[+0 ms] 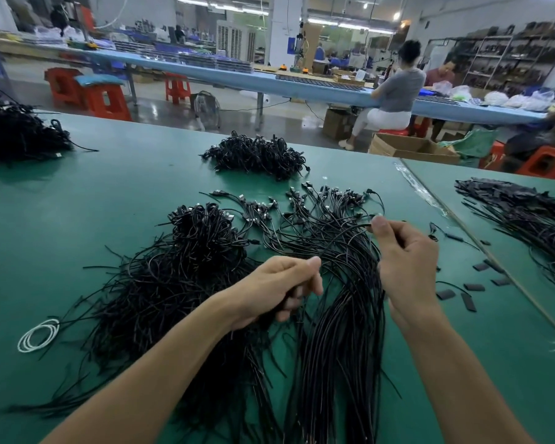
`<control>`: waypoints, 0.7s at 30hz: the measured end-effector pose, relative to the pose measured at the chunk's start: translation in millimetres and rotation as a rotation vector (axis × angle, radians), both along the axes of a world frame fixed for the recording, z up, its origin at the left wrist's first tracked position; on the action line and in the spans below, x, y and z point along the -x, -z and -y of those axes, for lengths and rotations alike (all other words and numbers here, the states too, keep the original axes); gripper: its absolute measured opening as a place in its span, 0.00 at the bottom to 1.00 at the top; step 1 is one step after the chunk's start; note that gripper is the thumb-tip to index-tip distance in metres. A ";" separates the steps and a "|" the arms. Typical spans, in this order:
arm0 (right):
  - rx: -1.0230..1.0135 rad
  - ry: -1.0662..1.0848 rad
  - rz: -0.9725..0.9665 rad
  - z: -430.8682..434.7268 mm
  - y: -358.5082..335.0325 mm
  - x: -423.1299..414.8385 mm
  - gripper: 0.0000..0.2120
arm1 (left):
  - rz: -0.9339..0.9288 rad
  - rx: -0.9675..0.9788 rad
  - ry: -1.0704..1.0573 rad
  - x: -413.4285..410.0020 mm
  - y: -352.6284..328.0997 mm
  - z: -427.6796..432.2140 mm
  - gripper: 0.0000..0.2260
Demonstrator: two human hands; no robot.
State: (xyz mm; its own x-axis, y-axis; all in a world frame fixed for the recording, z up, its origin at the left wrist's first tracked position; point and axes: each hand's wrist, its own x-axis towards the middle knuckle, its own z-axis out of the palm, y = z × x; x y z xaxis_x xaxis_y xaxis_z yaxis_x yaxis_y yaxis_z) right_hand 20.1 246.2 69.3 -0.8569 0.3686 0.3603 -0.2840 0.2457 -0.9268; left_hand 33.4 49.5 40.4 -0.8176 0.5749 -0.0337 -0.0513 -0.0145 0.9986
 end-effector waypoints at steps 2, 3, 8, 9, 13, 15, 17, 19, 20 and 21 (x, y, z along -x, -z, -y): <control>0.042 0.015 0.012 0.3 4.2 1.7 0.10 | 0.028 0.064 0.012 -2.5 -3.6 -3.0 0.18; 0.078 0.027 0.022 -1.0 5.8 2.2 0.10 | 0.046 0.097 0.010 -3.0 -2.7 -3.1 0.19; 0.100 0.018 0.068 -10.2 16.9 1.7 0.10 | 0.115 0.156 0.156 -8.6 -1.5 4.7 0.22; 0.075 -0.022 0.082 -8.8 19.3 1.2 0.10 | 0.132 0.144 0.207 -10.1 -2.7 4.3 0.24; -0.136 -0.194 0.168 0.2 29.5 0.8 0.12 | 0.206 -0.117 0.282 -13.2 -11.1 -0.6 0.22; -0.248 -0.291 0.232 2.5 35.8 -1.3 0.12 | 0.212 -0.295 0.164 -10.6 -14.5 -2.3 0.18; -0.326 -0.378 0.294 4.2 39.3 -5.1 0.11 | 0.219 -0.445 -0.021 -5.0 -16.6 -2.8 0.18; -0.457 -0.487 0.335 8.1 38.0 -11.9 0.10 | 0.255 -0.589 -0.188 2.9 -16.8 -2.6 0.19; -0.513 -0.558 0.342 11.2 36.2 -16.6 0.10 | 0.272 -0.651 -0.264 7.0 -15.8 -2.5 0.20; -0.547 -0.623 0.341 15.0 34.0 -21.4 0.09 | 0.277 -0.690 -0.335 10.6 -13.4 -2.3 0.21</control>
State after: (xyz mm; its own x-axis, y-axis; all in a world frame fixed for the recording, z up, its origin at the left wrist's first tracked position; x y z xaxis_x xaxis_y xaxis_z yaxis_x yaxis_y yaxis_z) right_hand 41.5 231.2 35.3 -0.9369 -0.3474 0.0387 -0.2441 0.5709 -0.7839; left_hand 22.8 51.8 53.8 -0.9638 0.2664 0.0118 -0.1792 -0.6798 0.7111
